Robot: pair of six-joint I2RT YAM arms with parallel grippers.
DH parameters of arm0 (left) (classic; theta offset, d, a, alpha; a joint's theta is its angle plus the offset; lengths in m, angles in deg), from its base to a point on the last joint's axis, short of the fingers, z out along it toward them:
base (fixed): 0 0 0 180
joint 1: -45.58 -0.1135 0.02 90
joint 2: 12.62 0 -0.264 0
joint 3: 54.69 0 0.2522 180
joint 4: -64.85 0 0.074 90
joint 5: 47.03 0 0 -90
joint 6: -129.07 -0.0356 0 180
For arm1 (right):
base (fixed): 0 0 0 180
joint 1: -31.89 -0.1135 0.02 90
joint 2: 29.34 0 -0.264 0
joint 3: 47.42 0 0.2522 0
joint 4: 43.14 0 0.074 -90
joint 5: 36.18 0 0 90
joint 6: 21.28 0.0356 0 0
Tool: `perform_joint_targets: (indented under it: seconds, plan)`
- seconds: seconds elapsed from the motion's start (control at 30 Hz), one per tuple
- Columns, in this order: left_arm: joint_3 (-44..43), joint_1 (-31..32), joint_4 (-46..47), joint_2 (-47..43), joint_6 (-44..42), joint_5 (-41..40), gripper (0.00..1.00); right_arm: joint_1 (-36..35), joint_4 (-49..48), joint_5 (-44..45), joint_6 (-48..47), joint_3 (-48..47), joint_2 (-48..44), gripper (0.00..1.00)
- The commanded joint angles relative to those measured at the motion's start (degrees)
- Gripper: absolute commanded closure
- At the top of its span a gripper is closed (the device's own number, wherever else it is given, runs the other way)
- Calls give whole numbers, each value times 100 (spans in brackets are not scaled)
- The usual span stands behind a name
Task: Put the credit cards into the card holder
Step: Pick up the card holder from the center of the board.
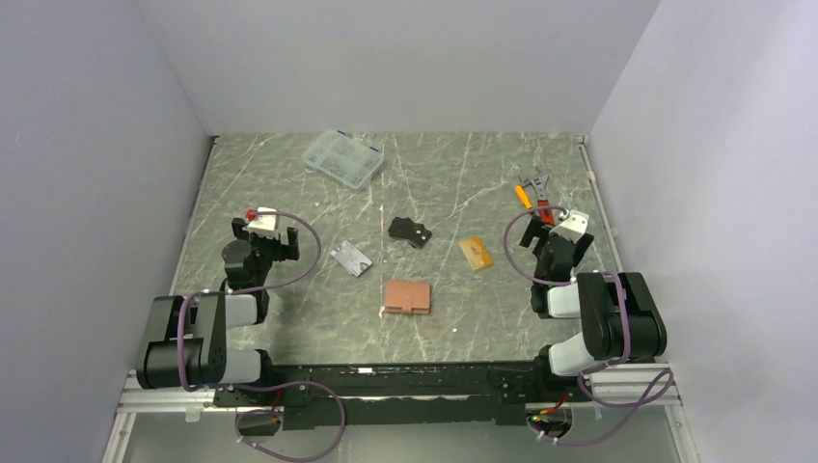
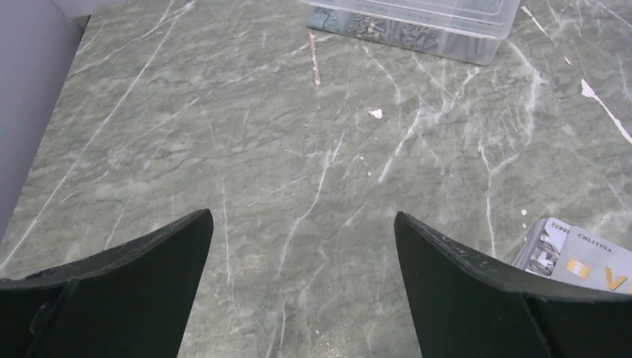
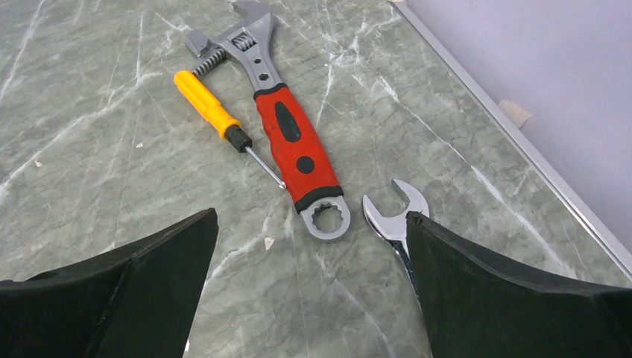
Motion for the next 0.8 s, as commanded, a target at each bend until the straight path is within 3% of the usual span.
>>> perform_joint_targets:
  seconds: [0.0,0.07,0.1,0.2,0.27,0.33,0.47,0.5,0.63,0.77]
  plan:
    - [-76,-18,277,-49,13,-9,1,22,-301,-54,-81,-130,-66,0]
    - [-81,-20,252,-60,15,-8,1,-227,641,-53,-229,-594,-337,0]
    - [-76,-25,261,-57,15,-10,1,-316,1695,-46,-257,-1125,-519,0]
    - [-114,-22,211,-41,14,1,1,-387,5232,9,778,-3046,-423,0]
    - [-119,-38,244,-105,52,-31,1,-374,6323,-108,1415,-3930,-184,0]
    - [-611,-83,-1001,-436,126,-119,1,-296,6755,-372,2037,-4186,-306,0]
    - [-2468,-82,-4524,-788,-69,-78,1,447,5546,-3532,2749,-3433,-1213,0]
    - [-2849,-85,-5180,-813,-118,53,1,454,5510,-3826,2761,-3405,-1319,0]
    - [-3728,-74,-7114,-1035,9,574,1,-116,6637,-3961,2406,-3903,-1238,0]
    - [-4024,204,-8045,-1276,75,1318,1,-1374,7328,-3346,2213,-4178,-925,0]
